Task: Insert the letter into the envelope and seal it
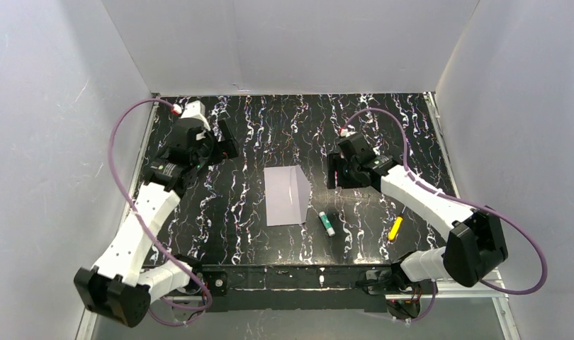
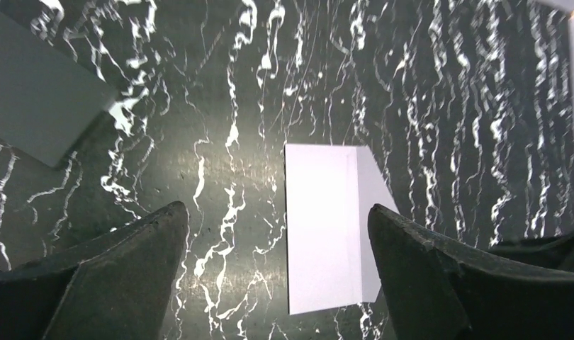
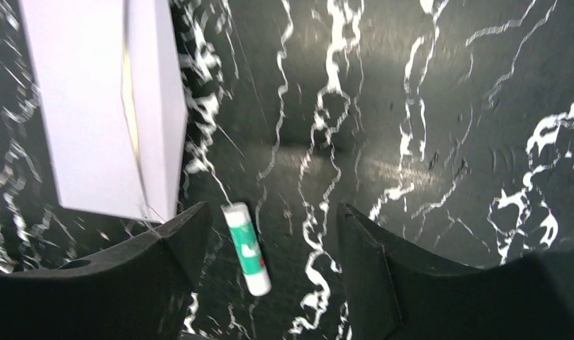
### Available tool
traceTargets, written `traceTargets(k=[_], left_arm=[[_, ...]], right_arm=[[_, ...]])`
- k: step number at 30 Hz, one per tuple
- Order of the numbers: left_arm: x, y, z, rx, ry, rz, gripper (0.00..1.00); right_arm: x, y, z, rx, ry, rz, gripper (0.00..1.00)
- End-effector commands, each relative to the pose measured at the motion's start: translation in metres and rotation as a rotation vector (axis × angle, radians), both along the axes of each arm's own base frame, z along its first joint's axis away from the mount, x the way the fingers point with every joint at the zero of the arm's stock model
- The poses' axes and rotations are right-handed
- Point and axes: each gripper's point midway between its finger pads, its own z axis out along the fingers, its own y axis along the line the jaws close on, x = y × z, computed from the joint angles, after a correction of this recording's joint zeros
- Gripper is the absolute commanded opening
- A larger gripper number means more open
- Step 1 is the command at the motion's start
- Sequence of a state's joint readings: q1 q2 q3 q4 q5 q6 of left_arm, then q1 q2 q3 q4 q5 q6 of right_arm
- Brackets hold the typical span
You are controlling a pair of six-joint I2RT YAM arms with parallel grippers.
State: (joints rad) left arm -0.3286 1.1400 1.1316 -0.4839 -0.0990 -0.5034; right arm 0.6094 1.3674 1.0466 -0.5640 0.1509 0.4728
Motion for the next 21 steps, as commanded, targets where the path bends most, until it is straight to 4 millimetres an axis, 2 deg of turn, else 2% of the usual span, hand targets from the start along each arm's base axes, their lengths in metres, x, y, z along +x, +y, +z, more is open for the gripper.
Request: traceTargets(k=[1,5,10,13,19,21], left_arm=[[-0.007,0.022,0.016,0.075,-0.101,0.02,0.98],[-0.01,0.019,0.027,0.05,-0.129,-0.005,0.98],[-0.01,0.006,0.026,-0.001,-0.136,-0.062,0.98],[-0.009,0.001,0.025,-0.031,-0.137,-0.072,0.98],[-0.01,-0.014,0.015,-0.071,-0.086,-0.137,0.98],[-0.01,-0.017,0.012,-0.083,-0.07,-0.146,0.98]], right_arm=[[-0.041,-0.019,-0.025,-0.101,0.072,0.099,0.73],[-0.066,-0.007,-0.044,-0.088,0.105,0.148,0.73],[-0.09,0.011,-0.063,-0.13,0.146,0.25,0.69],[-0.097,0.01,-0.073,-0.202,0.164,0.241,0.66],[-0.109,0.002,-0.093,-0.251,0.194,0.229,0.5],[-0.109,0.006,-0.097,-0.24,0.195,0.248,0.47]])
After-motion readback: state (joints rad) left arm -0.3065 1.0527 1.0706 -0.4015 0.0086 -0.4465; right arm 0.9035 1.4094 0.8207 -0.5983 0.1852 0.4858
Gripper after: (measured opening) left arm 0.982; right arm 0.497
